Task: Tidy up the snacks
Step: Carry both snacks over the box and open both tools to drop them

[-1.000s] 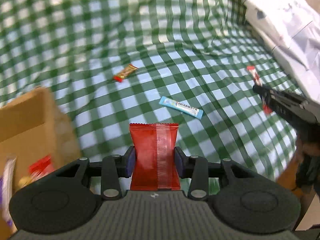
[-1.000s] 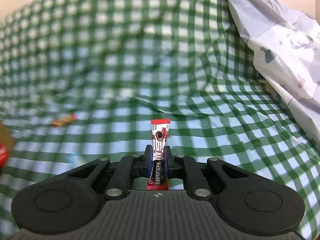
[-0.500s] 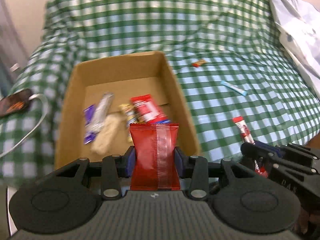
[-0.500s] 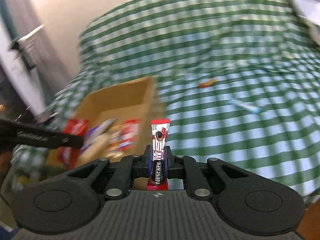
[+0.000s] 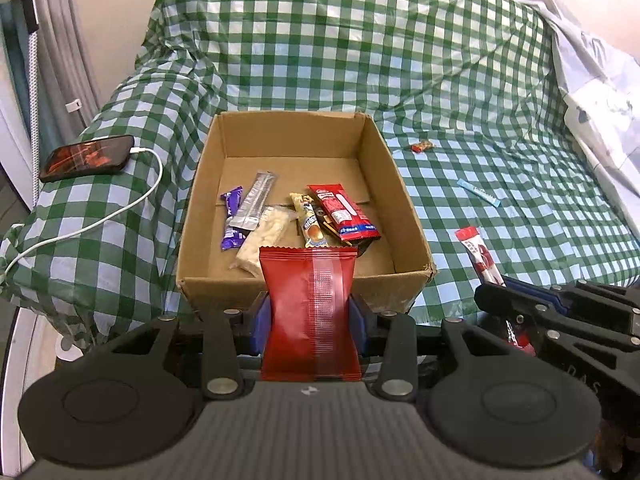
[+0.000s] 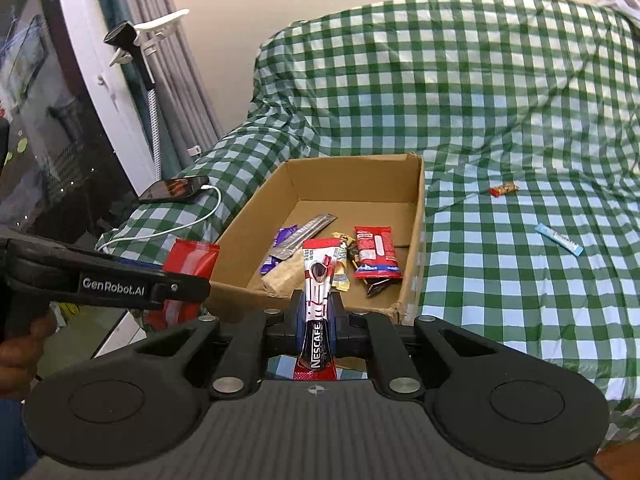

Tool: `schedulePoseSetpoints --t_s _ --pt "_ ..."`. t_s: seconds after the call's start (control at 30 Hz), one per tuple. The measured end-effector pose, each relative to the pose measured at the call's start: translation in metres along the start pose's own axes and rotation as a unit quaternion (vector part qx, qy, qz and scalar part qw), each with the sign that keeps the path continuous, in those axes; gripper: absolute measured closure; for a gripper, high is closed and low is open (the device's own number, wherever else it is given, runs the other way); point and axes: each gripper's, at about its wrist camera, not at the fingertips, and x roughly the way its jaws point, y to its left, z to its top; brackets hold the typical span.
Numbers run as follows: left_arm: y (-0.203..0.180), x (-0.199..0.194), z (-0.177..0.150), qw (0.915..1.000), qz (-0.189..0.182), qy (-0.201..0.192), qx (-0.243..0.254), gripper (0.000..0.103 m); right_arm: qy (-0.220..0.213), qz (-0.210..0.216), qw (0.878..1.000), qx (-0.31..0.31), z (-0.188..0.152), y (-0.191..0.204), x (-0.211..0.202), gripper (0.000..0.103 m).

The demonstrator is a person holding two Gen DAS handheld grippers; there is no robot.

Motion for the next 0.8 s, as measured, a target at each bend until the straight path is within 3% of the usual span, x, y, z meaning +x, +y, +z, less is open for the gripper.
schedulePoseSetpoints --t_s 0.8 --pt "0.026 0.005 0.007 0.9995 0.003 -0.008 -0.032 0.058 0.015 -0.01 0.999 -0.028 -0.002 0.006 0.004 0.091"
